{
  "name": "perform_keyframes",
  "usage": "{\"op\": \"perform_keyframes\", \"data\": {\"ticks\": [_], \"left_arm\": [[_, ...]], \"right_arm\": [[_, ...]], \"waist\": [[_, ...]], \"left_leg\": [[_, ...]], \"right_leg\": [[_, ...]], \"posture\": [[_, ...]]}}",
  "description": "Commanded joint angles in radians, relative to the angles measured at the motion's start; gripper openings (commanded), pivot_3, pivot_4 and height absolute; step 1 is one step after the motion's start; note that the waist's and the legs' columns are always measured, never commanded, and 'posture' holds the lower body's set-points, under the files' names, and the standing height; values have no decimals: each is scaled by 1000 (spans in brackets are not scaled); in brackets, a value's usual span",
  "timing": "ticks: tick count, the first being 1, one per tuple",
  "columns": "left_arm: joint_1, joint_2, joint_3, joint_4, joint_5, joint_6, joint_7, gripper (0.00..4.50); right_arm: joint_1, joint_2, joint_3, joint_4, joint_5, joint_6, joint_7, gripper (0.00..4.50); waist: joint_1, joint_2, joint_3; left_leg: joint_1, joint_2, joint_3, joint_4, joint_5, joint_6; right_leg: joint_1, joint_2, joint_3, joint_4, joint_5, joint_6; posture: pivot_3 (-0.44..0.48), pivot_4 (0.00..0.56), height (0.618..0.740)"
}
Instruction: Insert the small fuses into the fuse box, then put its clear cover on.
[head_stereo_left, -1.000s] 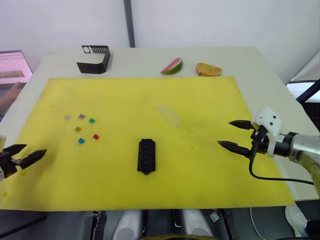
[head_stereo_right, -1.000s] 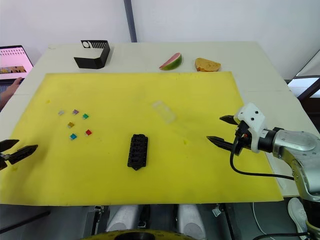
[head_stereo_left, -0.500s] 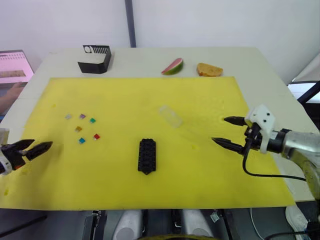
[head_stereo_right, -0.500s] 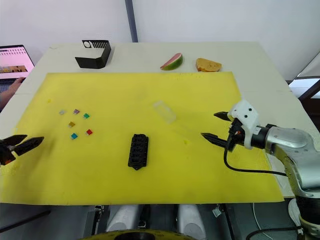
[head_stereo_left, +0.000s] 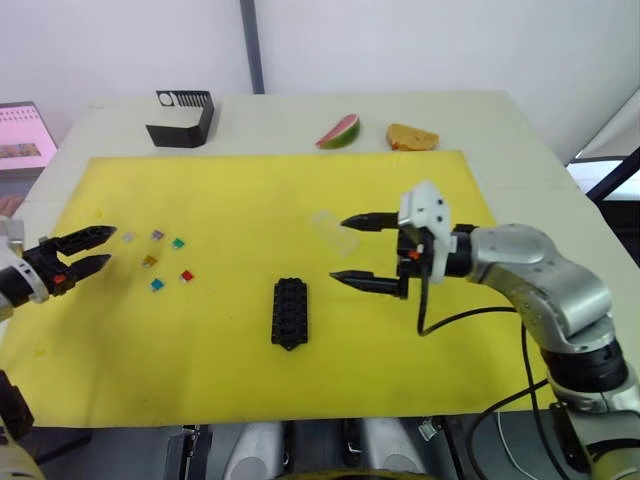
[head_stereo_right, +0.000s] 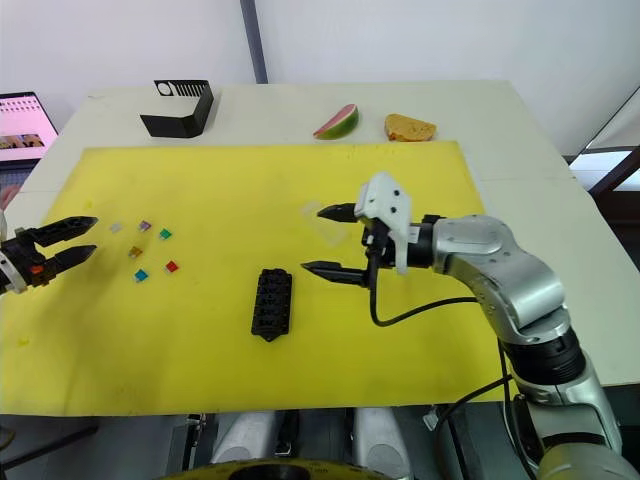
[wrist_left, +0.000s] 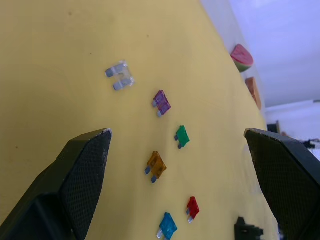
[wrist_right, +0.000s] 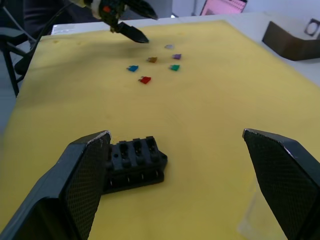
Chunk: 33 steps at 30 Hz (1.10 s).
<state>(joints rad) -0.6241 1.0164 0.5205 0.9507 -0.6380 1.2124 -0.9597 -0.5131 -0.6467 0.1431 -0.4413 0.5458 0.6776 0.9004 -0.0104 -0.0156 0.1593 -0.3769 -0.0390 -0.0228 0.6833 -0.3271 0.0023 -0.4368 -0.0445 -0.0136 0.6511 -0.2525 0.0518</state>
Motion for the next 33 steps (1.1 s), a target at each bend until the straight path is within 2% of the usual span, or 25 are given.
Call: {"op": "perform_keyframes", "data": {"ticks": [1, 11, 15, 21, 28, 33], "left_arm": [[-54, 10, 32, 72, 1, -14, 28, 4472], [-95, 30, 108, 200, -7, -110, 76, 4472], [-111, 5, 113, 213, -12, -112, 58, 4472], [-135, -25, 167, 269, -32, -162, 129, 4472], [-133, -52, 133, 264, 7, -178, 147, 4472], [-143, -58, 162, 274, -15, -164, 150, 4472]], "right_arm": [[-36, 26, 35, -8, -40, -47, -5, 4500], [-93, 41, 71, -20, -57, -53, 27, 4500], [-116, 53, 75, -4, -65, -51, 21, 4500], [-123, 49, 69, -7, -60, -31, 26, 4500], [-146, 49, 69, 20, -70, -35, 39, 4500], [-149, 54, 69, 26, -75, -37, 33, 4500]], "waist": [[0, 0, 0], [-1, -1, 0], [-1, -1, 0], [0, -1, -1], [-1, -1, -1], [0, -1, -1]], "left_leg": [[0, 0, 0, 0, 0, 0], [-5, 0, 0, 1, 3, -6], [-6, 0, 0, 1, 3, -5], [-6, 0, 0, 1, 3, -5], [-6, 0, 0, 1, 3, -5], [-6, 0, 0, 1, 3, -5]], "right_leg": [[0, 0, 0, 0, 0, 0], [-6, 0, 0, 3, 0, 0], [-7, 0, 0, 3, 0, 0], [-7, 0, 0, 3, 0, 0], [-8, 0, 0, 5, 0, 0], [-8, 0, 0, 5, 0, 0]], "posture": [[0, 150, 740], [0, 150, 740], [0, 150, 740], [0, 150, 740], [0, 150, 740], [0, 150, 740]]}}
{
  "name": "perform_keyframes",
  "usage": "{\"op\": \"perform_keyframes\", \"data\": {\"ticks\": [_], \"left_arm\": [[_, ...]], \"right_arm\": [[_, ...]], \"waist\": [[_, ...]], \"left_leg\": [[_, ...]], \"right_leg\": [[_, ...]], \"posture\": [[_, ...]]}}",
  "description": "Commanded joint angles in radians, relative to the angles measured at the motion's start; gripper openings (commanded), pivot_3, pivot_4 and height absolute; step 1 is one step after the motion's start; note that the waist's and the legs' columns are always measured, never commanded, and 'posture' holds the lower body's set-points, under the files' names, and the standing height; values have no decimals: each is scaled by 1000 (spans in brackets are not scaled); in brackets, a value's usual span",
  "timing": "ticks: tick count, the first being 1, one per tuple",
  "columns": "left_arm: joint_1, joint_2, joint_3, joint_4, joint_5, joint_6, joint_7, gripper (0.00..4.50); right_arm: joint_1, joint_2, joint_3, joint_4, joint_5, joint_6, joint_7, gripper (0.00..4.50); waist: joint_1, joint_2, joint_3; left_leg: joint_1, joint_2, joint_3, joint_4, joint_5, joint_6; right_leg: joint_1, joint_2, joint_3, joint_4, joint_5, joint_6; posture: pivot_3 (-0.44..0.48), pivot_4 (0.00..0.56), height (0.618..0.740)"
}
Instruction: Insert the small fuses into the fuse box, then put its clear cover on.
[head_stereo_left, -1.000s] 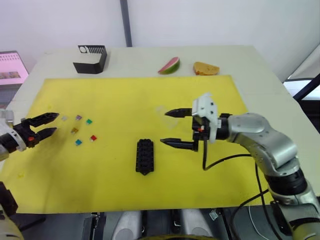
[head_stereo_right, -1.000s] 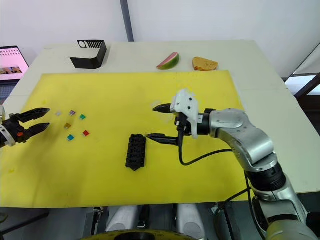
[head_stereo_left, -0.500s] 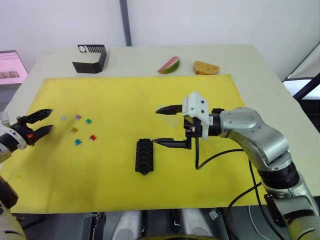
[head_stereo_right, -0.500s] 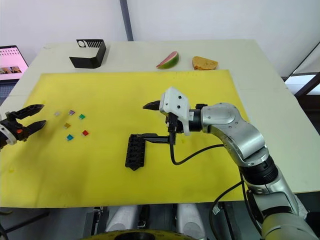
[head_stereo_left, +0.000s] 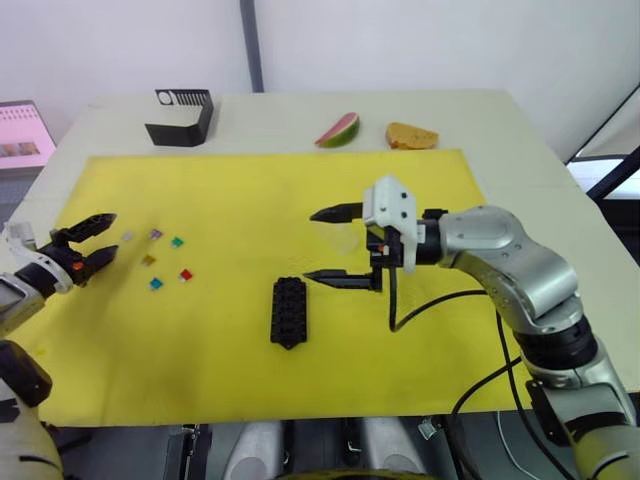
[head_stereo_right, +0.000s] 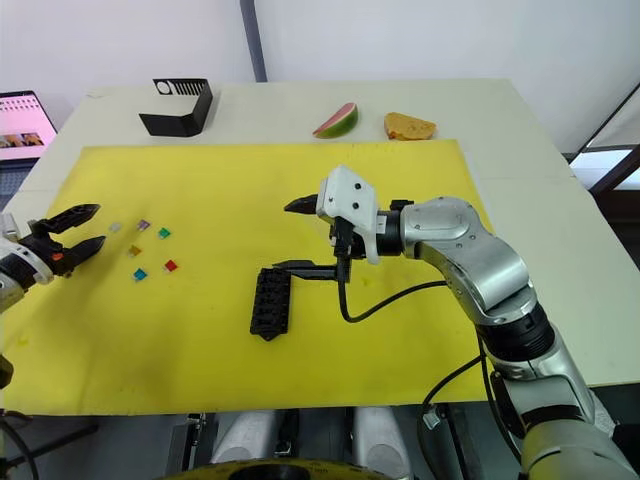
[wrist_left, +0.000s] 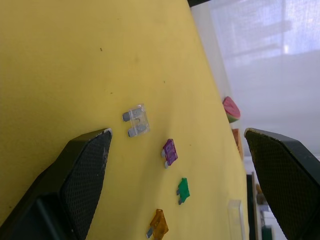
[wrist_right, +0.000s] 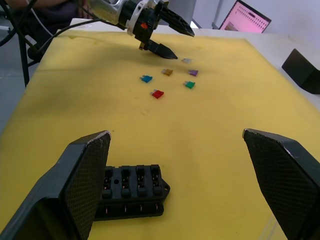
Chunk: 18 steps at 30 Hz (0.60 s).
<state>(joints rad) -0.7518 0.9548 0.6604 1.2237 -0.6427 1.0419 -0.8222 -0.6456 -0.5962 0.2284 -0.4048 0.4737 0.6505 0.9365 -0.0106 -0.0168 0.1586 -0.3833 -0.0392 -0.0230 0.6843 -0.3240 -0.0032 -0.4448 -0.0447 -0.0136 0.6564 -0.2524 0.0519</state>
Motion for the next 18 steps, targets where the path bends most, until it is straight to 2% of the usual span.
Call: {"op": "perform_keyframes", "data": {"ticks": [1, 9, 15, 18], "left_arm": [[-17, 3, 25, 2, -13, 8, 15, 4472], [-25, -22, 14, -2, -10, 5, 6, 4472], [-28, -36, 39, 14, -11, -56, 56, 4472], [-39, -40, 40, 13, -15, -30, 32, 4472]], "right_arm": [[-16, 3, -17, -12, -3, -9, -4, 4500], [-4, -11, -27, -26, 5, 7, -9, 4500], [21, -31, -45, -45, 13, 23, -13, 4500], [22, -34, -47, -48, 12, 27, -14, 4500]], "waist": [[0, 0, 0], [3, 0, 0], [5, 0, 0], [5, 0, 0]], "left_leg": [[0, 0, 0, 0, 0, 0], [0, 0, 0, 0, 0, 0], [0, 0, 0, 0, 0, 0], [1, 0, 0, 0, 0, 0]], "right_leg": [[0, 0, 0, 0, 0, 0], [0, 0, 0, 1, 0, 0], [0, 0, 0, 1, 0, 0], [0, 0, 0, 2, 0, 0]], "posture": [[0, 150, 740], [0, 150, 740], [0, 150, 740], [0, 150, 740]]}}
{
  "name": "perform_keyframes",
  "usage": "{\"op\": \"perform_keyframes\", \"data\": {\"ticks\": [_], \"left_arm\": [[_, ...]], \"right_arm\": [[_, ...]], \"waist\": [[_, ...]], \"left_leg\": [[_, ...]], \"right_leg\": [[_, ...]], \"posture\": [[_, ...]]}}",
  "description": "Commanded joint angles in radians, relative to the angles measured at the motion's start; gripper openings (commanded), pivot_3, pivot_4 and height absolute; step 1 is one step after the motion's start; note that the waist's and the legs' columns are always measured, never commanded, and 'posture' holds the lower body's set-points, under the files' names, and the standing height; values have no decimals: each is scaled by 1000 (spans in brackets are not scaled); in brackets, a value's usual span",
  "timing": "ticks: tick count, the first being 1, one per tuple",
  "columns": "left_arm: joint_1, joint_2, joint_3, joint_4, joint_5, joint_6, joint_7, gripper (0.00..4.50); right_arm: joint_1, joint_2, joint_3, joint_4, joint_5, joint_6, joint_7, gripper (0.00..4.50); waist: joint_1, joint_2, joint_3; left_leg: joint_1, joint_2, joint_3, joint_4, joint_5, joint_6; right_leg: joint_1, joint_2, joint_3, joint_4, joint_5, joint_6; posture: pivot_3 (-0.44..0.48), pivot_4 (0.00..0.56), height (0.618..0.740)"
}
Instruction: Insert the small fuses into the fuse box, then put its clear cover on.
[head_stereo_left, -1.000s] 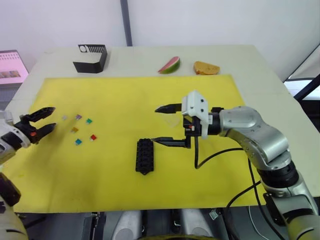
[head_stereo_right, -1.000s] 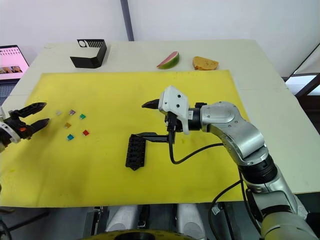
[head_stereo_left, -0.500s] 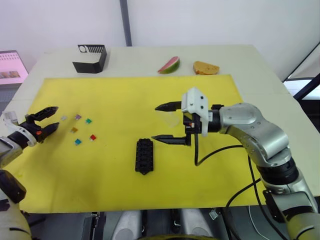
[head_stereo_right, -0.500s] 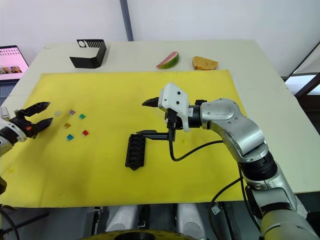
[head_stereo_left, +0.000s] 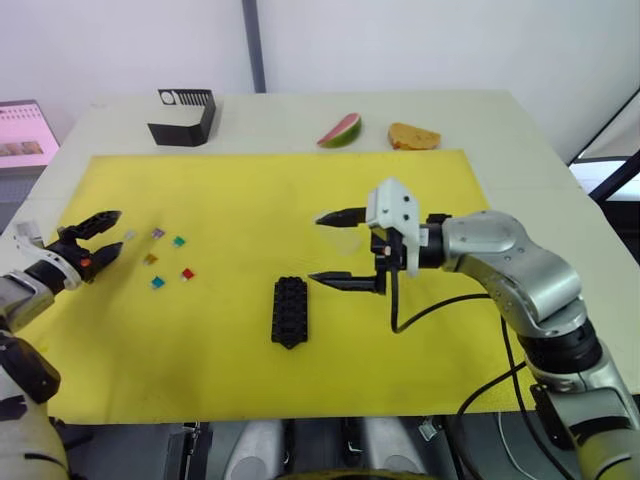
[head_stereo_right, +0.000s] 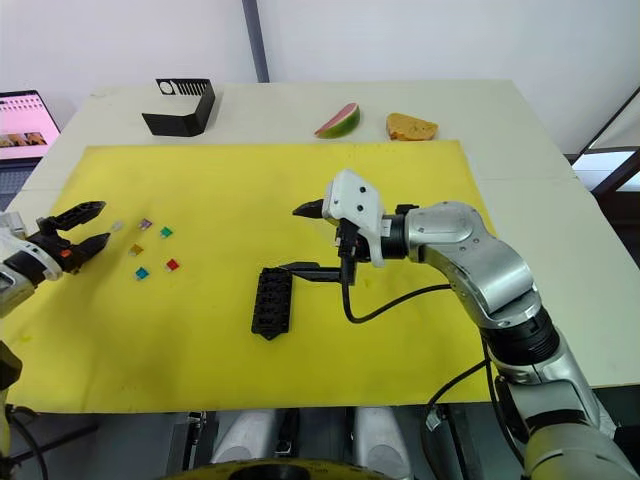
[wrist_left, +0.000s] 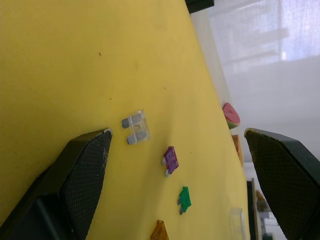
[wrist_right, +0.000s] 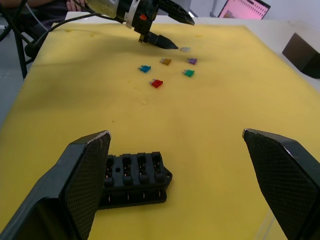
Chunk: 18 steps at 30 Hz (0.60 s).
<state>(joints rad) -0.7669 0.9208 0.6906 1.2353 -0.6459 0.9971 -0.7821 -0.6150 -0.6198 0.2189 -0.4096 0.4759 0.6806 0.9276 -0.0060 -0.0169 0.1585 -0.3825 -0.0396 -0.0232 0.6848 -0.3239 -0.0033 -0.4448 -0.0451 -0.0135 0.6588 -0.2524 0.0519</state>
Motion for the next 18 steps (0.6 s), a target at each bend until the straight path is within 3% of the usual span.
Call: {"op": "perform_keyframes", "data": {"ticks": [1, 18], "left_arm": [[-29, -11, 7, 0, -10, 17, -11, 4472], [-40, -47, 13, 8, 1, -50, 32, 4472]], "right_arm": [[-9, -11, -38, -42, 9, -4, -6, 4500], [-14, -17, -36, -36, 2, -13, -11, 4500]], "waist": [[1, 0, 0], [12, 0, 0]], "left_leg": [[0, 0, 0, 0, 0, 0], [0, 0, 0, 1, 0, 0]], "right_leg": [[0, 0, 0, 0, 0, 0], [0, 0, 0, 1, 0, 0]], "posture": [[0, 150, 740], [0, 150, 740]]}}
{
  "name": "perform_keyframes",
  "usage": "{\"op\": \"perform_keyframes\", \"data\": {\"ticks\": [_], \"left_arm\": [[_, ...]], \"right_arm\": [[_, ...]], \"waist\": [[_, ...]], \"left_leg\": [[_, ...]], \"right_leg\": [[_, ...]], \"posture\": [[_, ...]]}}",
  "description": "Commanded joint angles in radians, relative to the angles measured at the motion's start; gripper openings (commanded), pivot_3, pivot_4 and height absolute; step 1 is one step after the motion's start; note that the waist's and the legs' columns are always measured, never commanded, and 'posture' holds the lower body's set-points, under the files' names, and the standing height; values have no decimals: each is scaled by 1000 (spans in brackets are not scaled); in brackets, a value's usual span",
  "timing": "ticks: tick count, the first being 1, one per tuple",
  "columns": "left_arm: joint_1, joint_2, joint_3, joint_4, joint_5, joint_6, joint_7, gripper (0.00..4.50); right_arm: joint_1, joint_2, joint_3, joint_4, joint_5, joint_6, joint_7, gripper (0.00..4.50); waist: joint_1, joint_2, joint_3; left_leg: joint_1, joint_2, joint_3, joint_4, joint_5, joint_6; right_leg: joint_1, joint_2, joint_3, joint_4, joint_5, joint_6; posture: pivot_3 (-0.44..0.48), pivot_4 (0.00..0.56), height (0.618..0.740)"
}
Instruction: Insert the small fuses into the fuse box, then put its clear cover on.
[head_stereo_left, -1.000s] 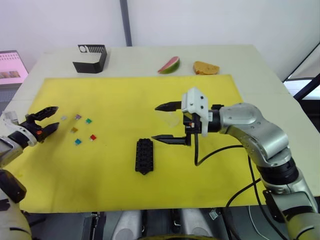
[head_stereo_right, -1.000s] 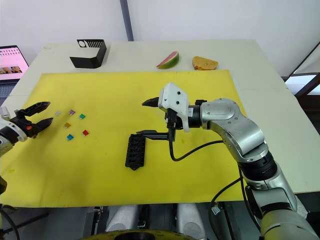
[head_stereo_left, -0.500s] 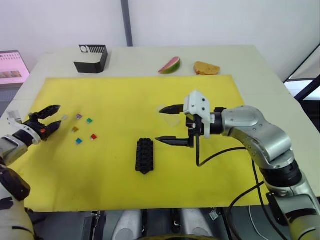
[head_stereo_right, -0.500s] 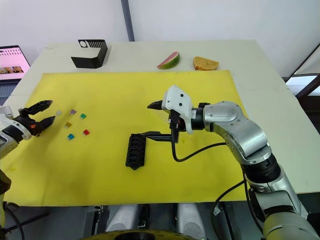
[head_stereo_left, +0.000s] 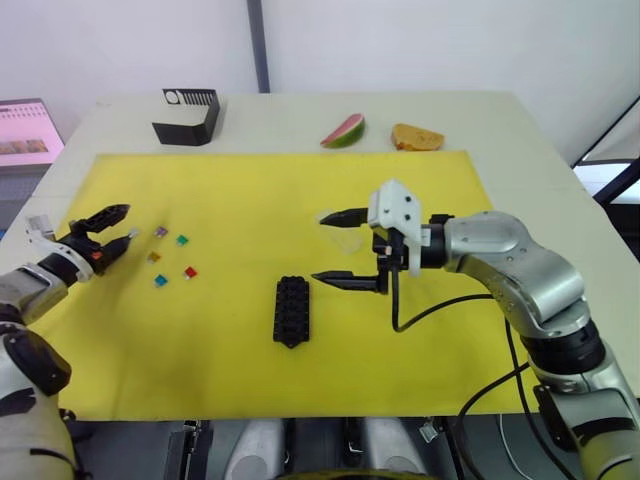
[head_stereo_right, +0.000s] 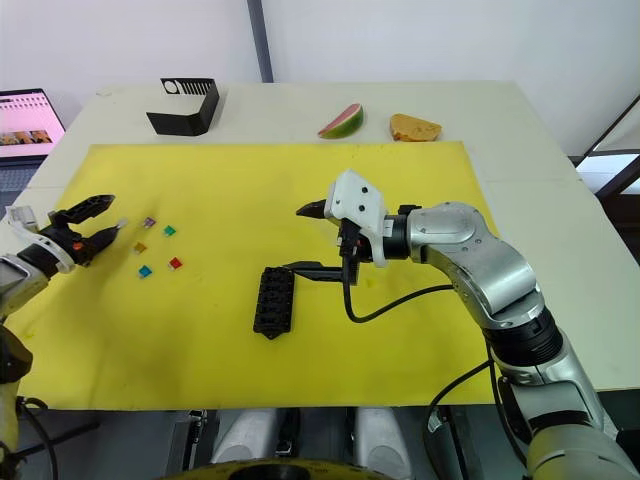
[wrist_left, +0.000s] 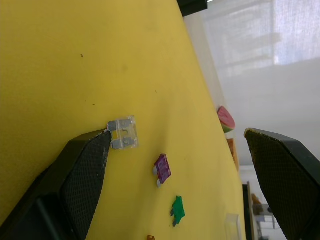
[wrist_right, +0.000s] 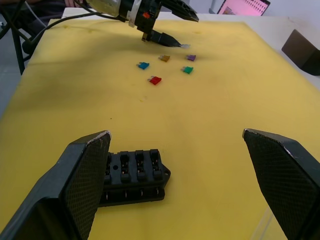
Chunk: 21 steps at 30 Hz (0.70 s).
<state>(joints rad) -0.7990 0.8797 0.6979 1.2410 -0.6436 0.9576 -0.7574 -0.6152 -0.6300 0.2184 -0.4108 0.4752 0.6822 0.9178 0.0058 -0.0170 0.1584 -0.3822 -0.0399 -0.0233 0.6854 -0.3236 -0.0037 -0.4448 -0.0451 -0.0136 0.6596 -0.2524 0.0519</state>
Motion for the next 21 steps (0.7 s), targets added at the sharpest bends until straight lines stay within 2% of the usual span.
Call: {"op": "perform_keyframes", "data": {"ticks": [1, 5, 6, 8, 18, 21], "left_arm": [[-7, -9, 7, 2, -2, -13, 7, 4472], [0, -24, 0, -8, 8, -50, 6, 4472], [3, -28, -5, -12, 14, -64, 5, 3959], [5, -27, 6, -2, 9, -68, 31, 3233], [12, -32, 27, 8, -2, -119, 84, 3233], [16, -40, 31, 5, 2, -145, 102, 2292]], "right_arm": [[-14, -7, -35, -35, 3, -15, -2, 4500], [-19, -8, -35, -34, 3, -14, -1, 4500], [-19, -9, -35, -34, 3, -14, -1, 4500], [-19, -11, -36, -34, 3, -13, 0, 4500], [-17, -17, -38, -31, 8, -9, 1, 4500], [-24, -14, -39, -22, 7, -12, 1, 4500]], "waist": [[0, 0, 0], [4, 0, 0], [5, 0, 0], [5, 0, 0], [0, 0, 0], [0, 0, 0]], "left_leg": [[0, 0, 0, 0, 0, 0], [0, 0, 0, 0, 0, 0], [0, 0, 0, 0, 0, 0], [0, 0, 0, 0, 0, 0], [2, 0, 0, 0, 0, 0], [2, 0, 0, 0, 0, 0]], "right_leg": [[0, 0, 0, 0, 0, 0], [0, 0, 0, 0, 0, 0], [0, 0, 0, 0, 0, 0], [0, 0, 0, 0, 0, 0], [0, 0, 0, 3, 0, 0], [0, 0, 0, 3, 0, 0]], "posture": [[0, 150, 740], [0, 150, 740], [0, 150, 740], [0, 150, 740], [0, 150, 740], [0, 150, 740]]}}
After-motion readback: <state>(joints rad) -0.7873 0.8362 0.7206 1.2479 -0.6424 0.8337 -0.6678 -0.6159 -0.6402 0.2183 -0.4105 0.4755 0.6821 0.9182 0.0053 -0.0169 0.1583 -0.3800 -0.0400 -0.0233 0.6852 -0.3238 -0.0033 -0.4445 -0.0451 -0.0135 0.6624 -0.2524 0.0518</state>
